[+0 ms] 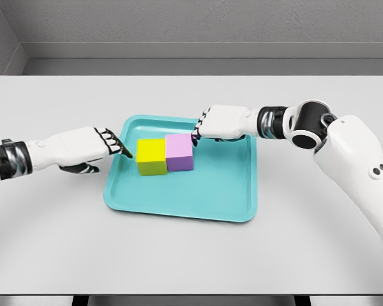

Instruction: Push two cubes

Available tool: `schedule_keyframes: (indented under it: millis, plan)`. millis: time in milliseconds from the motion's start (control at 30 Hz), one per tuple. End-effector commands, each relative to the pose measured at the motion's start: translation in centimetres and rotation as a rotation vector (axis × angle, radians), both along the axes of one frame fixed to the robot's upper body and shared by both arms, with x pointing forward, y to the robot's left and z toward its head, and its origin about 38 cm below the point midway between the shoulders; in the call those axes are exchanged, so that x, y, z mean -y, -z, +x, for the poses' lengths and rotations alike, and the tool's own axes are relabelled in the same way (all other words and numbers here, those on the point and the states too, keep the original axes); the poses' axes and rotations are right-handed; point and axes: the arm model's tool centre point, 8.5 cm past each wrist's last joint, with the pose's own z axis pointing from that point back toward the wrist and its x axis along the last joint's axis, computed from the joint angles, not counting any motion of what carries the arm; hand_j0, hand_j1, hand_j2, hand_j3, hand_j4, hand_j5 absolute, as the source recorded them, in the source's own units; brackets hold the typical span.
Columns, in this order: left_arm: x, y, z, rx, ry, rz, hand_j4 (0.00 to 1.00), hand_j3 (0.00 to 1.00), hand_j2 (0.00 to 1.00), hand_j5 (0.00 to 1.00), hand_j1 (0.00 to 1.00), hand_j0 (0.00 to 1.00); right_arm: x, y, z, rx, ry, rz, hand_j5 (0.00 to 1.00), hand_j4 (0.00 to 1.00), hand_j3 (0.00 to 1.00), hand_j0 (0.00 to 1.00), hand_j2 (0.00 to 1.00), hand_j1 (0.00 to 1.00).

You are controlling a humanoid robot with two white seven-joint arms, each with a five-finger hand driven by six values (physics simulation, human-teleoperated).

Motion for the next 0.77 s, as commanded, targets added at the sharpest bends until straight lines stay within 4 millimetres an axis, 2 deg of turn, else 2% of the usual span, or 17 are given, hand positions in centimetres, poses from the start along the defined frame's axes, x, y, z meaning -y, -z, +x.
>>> schedule_keyframes:
  millis: [0, 67, 133, 300, 333, 400, 500, 533, 600, 633, 667, 733]
  plan:
    - [-0.4, -0.4, 0.1, 0.005, -0.011, -0.01, 0.8, 0.8, 0.8, 0.8, 0.8, 0.8, 0.2, 0.0, 0.1, -0.002, 0.006, 0.002, 0.64, 0.64, 0.64, 0.64, 0.64, 0.64]
    - [-0.8, -1.1, 0.3, 0.021, -0.025, -0.021, 0.8, 0.8, 0.8, 0.8, 0.8, 0.8, 0.3, -0.1, 0.1, 0.0, 0.007, 0.0, 0.64, 0.64, 0.64, 0.64, 0.64, 0.64]
    - [-2.3, -2.1, 0.4, 0.027, -0.047, -0.017, 0.8, 0.8, 0.8, 0.8, 0.8, 0.8, 0.3, -0.2, 0.1, 0.002, 0.006, 0.0, 0.64, 0.64, 0.64, 0.64, 0.64, 0.64]
    - [-5.1, -4.4, 0.3, 0.047, -0.095, -0.018, 0.81, 0.81, 0.81, 0.81, 0.81, 0.81, 2.2, -0.4, 0.1, 0.01, 0.029, -0.02, 0.65, 0.65, 0.65, 0.65, 0.65, 0.65]
    - [-6.1, -4.9, 0.2, 0.047, -0.114, -0.018, 0.82, 0.82, 0.82, 0.82, 0.82, 0.82, 3.0, -0.8, 0.0, 0.019, 0.032, -0.027, 0.65, 0.65, 0.65, 0.65, 0.65, 0.65]
    - [-6.9, -5.3, 0.3, 0.041, -0.134, -0.039, 0.83, 0.83, 0.83, 0.83, 0.83, 0.83, 4.5, -4.4, -2.2, 0.118, -0.021, -0.037, 0.67, 0.67, 0.67, 0.67, 0.67, 0.67]
    - [-8.0, -5.9, 0.1, 0.035, -0.15, -0.03, 0.85, 0.85, 0.85, 0.85, 0.85, 0.85, 8.9, -9.6, -4.0, 0.211, 0.011, 0.022, 0.7, 0.7, 0.7, 0.7, 0.7, 0.7]
    - [-8.0, -5.9, 0.1, 0.035, -0.152, -0.039, 0.99, 0.99, 0.99, 0.99, 0.99, 0.99, 11.2, -10.6, -4.4, 0.224, 0.057, 0.041, 0.7, 0.7, 0.7, 0.7, 0.7, 0.7]
    - [-8.5, -5.8, 0.2, 0.031, -0.167, -0.038, 1.0, 1.0, 1.0, 1.0, 1.0, 1.0, 16.8, -12.9, -5.1, 0.234, 0.179, 0.115, 0.81, 0.81, 0.81, 0.81, 0.81, 0.81]
    - [-9.2, -5.9, 0.1, 0.028, -0.178, -0.022, 1.0, 1.0, 1.0, 1.0, 1.0, 1.0, 18.4, -12.9, -5.5, 0.236, 0.221, 0.14, 0.86, 0.86, 0.86, 0.86, 0.86, 0.86]
    - [-10.0, -5.7, 0.2, 0.019, -0.2, -0.016, 1.0, 1.0, 1.0, 1.0, 1.0, 1.0, 20.1, -12.9, -6.0, 0.243, 0.27, 0.16, 0.97, 0.97, 0.97, 0.97, 0.97, 0.97]
    - [-10.9, -6.0, 0.3, 0.026, -0.227, -0.015, 1.0, 1.0, 1.0, 1.0, 1.0, 1.0, 23.7, -12.0, -6.7, 0.226, 0.375, 0.192, 1.0, 1.0, 1.0, 1.0, 1.0, 1.0]
